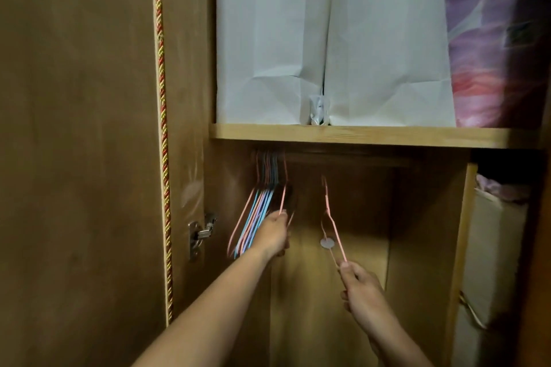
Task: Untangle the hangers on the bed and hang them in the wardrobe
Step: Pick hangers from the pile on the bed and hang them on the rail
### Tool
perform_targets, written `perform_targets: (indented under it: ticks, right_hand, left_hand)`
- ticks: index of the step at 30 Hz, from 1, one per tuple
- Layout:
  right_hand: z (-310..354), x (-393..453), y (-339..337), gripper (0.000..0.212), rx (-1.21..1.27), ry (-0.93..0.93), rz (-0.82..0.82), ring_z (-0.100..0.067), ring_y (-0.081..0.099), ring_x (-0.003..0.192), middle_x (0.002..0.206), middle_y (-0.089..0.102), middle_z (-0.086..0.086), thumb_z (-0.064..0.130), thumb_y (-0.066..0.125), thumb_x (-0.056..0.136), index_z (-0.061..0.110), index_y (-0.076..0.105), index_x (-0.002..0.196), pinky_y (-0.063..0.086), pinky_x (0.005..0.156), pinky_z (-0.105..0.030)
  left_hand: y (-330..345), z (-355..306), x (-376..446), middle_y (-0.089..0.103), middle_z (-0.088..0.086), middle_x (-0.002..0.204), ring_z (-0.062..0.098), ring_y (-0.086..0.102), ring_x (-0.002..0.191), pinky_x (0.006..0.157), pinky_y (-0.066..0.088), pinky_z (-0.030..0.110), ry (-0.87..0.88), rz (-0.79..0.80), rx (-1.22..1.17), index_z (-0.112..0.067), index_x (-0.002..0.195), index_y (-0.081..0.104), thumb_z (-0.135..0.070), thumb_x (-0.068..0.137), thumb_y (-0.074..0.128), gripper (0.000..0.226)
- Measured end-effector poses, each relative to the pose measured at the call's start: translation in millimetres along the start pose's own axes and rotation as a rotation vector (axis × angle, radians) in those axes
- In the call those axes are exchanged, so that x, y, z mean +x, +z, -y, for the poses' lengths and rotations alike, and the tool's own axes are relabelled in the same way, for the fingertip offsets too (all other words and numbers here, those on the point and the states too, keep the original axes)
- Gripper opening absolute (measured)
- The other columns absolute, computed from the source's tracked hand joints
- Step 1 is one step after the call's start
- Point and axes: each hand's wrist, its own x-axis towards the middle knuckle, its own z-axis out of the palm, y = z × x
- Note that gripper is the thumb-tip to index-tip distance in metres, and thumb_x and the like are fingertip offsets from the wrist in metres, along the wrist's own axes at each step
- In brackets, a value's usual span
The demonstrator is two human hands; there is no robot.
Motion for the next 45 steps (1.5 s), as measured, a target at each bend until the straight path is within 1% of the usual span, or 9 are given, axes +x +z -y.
perform_targets:
  ticks: [4, 8, 11, 13, 17, 22, 26, 38, 45]
  right_hand:
    - [3.9, 5.8, -0.4, 0.034, -0.010, -0.044, -0.008, -0.018, 0.062, 0.086, 0.110, 0.058, -0.002, 0.046, 0.037, 0.103, 0.033, 0.058, 0.127, 0.056, 0.079, -0.035]
    - [9.6, 10.9, 0.3, 0.037, -0.008, -0.040, 0.013, -0.017, 0.060, 0.097, 0.113, 0.058, 0.002, 0.048, 0.036, 0.103, 0.033, 0.059, 0.128, 0.053, 0.093, -0.040]
    - [26.8, 7.7, 4.0, 0.025, 0.043, -0.093, 0.022, -0.023, 0.061, 0.090, 0.104, 0.063, -0.008, 0.042, 0.037, 0.104, 0.035, 0.062, 0.106, 0.053, 0.085, -0.043]
    - [35.1, 18.3, 12.5, 0.028, 0.042, -0.107, 0.001, -0.024, 0.061, 0.094, 0.108, 0.061, -0.004, 0.045, 0.037, 0.104, 0.033, 0.061, 0.111, 0.053, 0.087, -0.044]
    - [58.1, 62.5, 42.5, 0.043, 0.062, -0.143, -0.035, -0.020, 0.054, 0.100, 0.111, 0.056, 0.005, 0.054, 0.035, 0.100, 0.030, 0.058, 0.127, 0.045, 0.088, -0.037]
    - [70.4, 84.7, 88.9, 0.040, -0.121, -0.131, -0.003, -0.028, 0.054, 0.117, 0.127, 0.057, -0.011, 0.039, 0.030, 0.106, 0.019, 0.058, 0.127, 0.043, 0.097, -0.037]
    - [60.7, 74.9, 117.9, 0.039, -0.219, -0.166, 0.000, -0.029, 0.055, 0.118, 0.127, 0.056, -0.010, 0.037, 0.028, 0.106, 0.019, 0.051, 0.132, 0.044, 0.096, -0.038]
    - [69.4, 76.8, 135.0, 0.048, -0.414, -0.275, 0.122, -0.037, 0.052, 0.119, 0.132, 0.049, -0.014, 0.044, 0.024, 0.105, 0.019, 0.043, 0.142, 0.043, 0.102, -0.043]
    - [45.5, 21.3, 128.6, 0.035, -0.152, -0.339, -0.085, -0.031, 0.051, 0.118, 0.129, 0.051, -0.010, 0.027, 0.049, 0.099, 0.018, 0.054, 0.132, 0.041, 0.101, -0.039]
  left_hand:
    - [0.6, 18.4, 14.2, 0.061, 0.008, 0.076, 0.022, 0.058, 0.066, 0.068, 0.047, 0.028, -0.050, -0.030, -0.012, -0.014, 0.106, 0.062, -0.034, 0.106, 0.039, 0.031]
    - [-7.4, 22.7, 6.8, 0.062, 0.008, 0.130, 0.029, 0.058, 0.117, 0.106, 0.043, 0.036, -0.055, -0.060, 0.078, -0.021, 0.133, 0.055, -0.035, 0.106, 0.038, 0.035]
    - [-14.6, 22.1, -7.6, 0.048, 0.006, 0.147, 0.027, 0.061, 0.113, 0.085, 0.047, 0.022, -0.062, -0.020, 0.149, -0.022, 0.154, 0.031, -0.027, 0.106, 0.039, 0.049]
    - [-20.2, 26.0, -15.3, 0.049, 0.007, 0.146, 0.021, 0.066, 0.089, 0.063, 0.048, 0.018, -0.060, 0.022, 0.190, -0.023, 0.156, 0.026, -0.023, 0.105, 0.042, 0.053]
    - [-39.0, 23.5, -20.2, 0.059, 0.007, 0.133, 0.026, 0.065, 0.108, 0.087, 0.055, 0.031, -0.013, 0.017, 0.330, -0.020, 0.151, 0.037, -0.023, 0.101, 0.049, 0.052]
    - [-55.5, 18.7, -24.2, 0.057, 0.006, 0.135, 0.012, 0.065, 0.090, 0.062, 0.050, 0.020, -0.009, -0.010, 0.364, -0.019, 0.149, 0.040, -0.024, 0.102, 0.049, 0.048]
    - [-65.1, 31.5, -26.9, 0.063, 0.007, 0.131, 0.022, 0.066, 0.106, 0.090, 0.054, 0.029, -0.023, -0.046, 0.426, -0.018, 0.141, 0.053, -0.021, 0.097, 0.049, 0.044]
    - [-69.7, 28.6, -42.9, 0.067, 0.006, 0.119, 0.023, 0.068, 0.100, 0.072, 0.050, 0.023, -0.080, -0.030, 0.419, -0.015, 0.137, 0.056, -0.010, 0.098, 0.047, 0.040]
    - [-65.2, 38.3, -91.5, 0.070, 0.002, 0.092, 0.002, 0.055, 0.050, 0.043, 0.039, 0.013, -0.127, -0.127, 0.326, -0.021, 0.120, 0.060, -0.007, 0.101, 0.044, 0.029]
